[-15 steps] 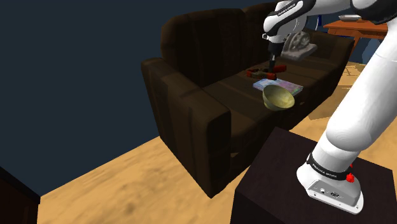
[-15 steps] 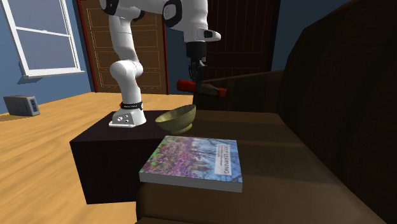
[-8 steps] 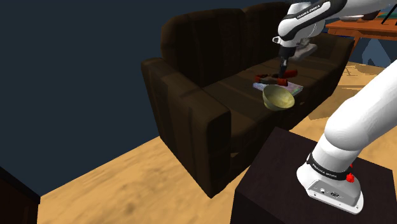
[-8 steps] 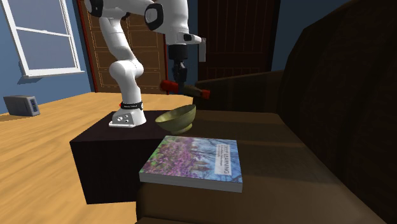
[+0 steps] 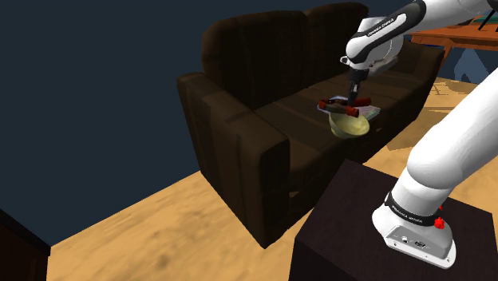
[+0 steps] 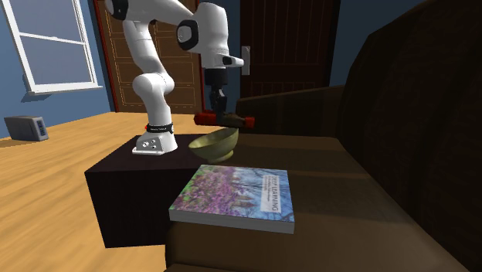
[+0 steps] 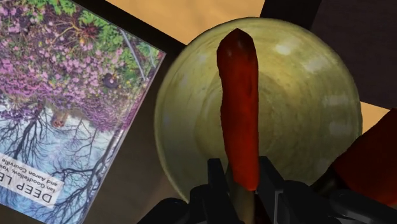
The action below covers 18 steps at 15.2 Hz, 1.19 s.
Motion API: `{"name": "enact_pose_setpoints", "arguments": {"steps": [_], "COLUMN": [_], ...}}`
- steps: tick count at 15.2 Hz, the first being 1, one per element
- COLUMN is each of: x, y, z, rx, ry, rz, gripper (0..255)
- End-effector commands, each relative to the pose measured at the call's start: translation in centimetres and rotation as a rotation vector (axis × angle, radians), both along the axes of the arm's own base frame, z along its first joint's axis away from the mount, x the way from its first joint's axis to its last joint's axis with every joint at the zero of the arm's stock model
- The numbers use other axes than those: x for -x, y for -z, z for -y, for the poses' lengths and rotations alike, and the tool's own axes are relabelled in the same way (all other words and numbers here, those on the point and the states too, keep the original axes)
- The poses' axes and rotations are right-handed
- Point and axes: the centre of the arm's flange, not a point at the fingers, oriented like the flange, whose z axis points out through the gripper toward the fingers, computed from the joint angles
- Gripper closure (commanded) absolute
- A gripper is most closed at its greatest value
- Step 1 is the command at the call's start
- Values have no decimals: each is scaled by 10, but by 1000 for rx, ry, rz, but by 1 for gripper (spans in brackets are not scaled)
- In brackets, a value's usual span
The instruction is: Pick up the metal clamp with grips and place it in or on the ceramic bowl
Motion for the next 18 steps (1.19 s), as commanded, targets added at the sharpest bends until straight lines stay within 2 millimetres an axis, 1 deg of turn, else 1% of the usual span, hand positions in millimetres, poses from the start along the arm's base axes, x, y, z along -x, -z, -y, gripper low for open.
{"name": "enact_pose_setpoints", "arguments": {"steps": [1, 4, 12, 13, 18], "x": [0, 0, 0, 0, 0], "y": [11, 25, 25, 25, 25], "z": [0, 0, 0, 0, 0], "rx": [0, 0, 0, 0, 0], "ry": [0, 0, 0, 0, 0], "rz": [1, 1, 1, 1, 1], "gripper": [255, 255, 255, 0, 0]}}
